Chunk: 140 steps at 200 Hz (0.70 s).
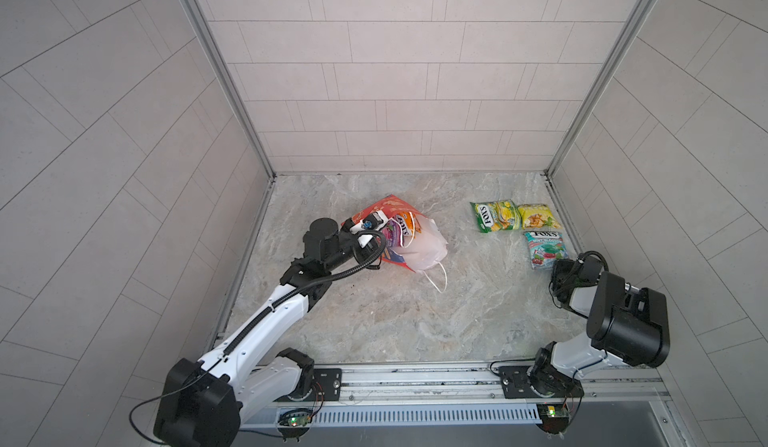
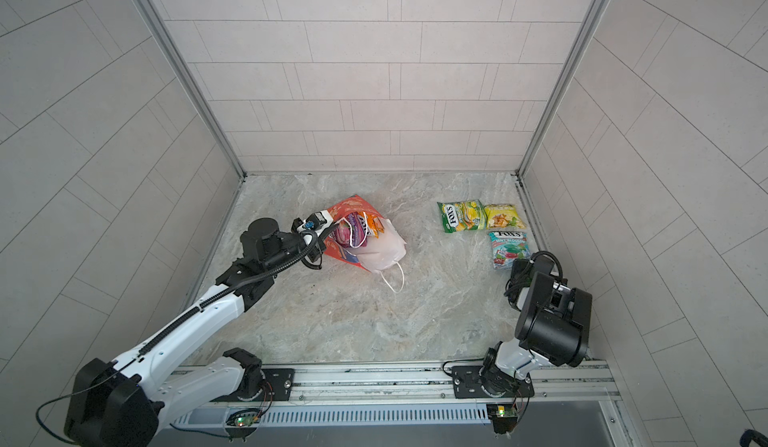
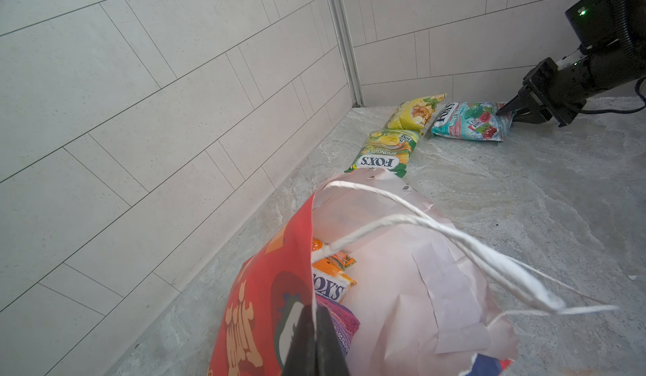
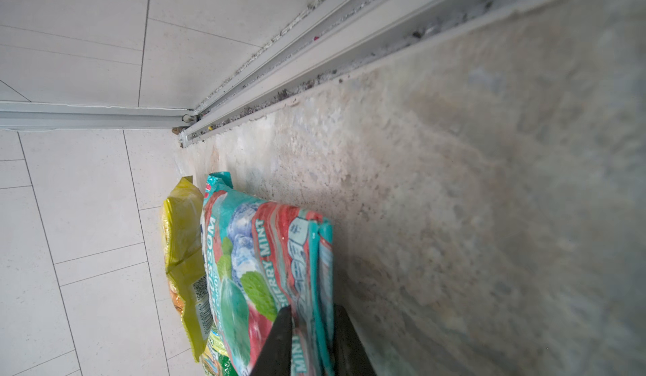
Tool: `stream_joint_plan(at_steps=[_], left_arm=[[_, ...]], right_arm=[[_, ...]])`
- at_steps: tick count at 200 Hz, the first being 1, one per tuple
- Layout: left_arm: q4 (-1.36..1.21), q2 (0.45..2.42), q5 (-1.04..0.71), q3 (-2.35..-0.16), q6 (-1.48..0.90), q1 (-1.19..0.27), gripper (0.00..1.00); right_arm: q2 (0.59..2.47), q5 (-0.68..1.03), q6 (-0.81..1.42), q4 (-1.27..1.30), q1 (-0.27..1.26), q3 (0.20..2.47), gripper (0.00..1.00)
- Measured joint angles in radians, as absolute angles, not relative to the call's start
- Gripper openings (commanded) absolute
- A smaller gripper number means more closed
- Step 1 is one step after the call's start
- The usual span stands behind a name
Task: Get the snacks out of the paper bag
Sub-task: 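Lower the teal packet onto the table beside the green packet and release, then move the right gripper back to the bag's open mouth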
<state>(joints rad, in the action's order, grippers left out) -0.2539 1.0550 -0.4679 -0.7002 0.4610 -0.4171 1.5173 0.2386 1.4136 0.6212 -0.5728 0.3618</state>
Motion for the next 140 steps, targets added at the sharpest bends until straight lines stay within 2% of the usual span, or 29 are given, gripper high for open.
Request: stream_joint_plan(at_steps=[31,65,82,94,107,140], left_arm=[[-0.256,1.056,-0.468,-0.7,0.461,-0.417,0.0],[-0.257,1.057,-0.469,-0.7,0.461,-0.417,0.0],[-0.257,1.057,-0.47,-0.7,0.46,-0.417,0.0],[-0.257,1.057,-0.471,-0.7,0.46,-0.417,0.0],[-0.257,1.057,-0.471,-0.7,0.46,-0.417,0.0],[-0.257,1.057,-0.474,-0.7,0.451,-0.417,0.0]], right_arm=[[1.512,0.243,1.391,0.602,-0.577,0.387,0.38],[1.477,0.247,1.344,0.495,-0.579,0.45,0.52],[1.44,0.247,1.336,0.448,-0.582,0.46,0.53],[1.406,0.246,1.336,0.401,-0.582,0.46,0.54],[1.358,0.236,1.337,0.335,-0.583,0.459,0.6],[1.165,0.187,1.298,0.209,-0.583,0.461,0.6]])
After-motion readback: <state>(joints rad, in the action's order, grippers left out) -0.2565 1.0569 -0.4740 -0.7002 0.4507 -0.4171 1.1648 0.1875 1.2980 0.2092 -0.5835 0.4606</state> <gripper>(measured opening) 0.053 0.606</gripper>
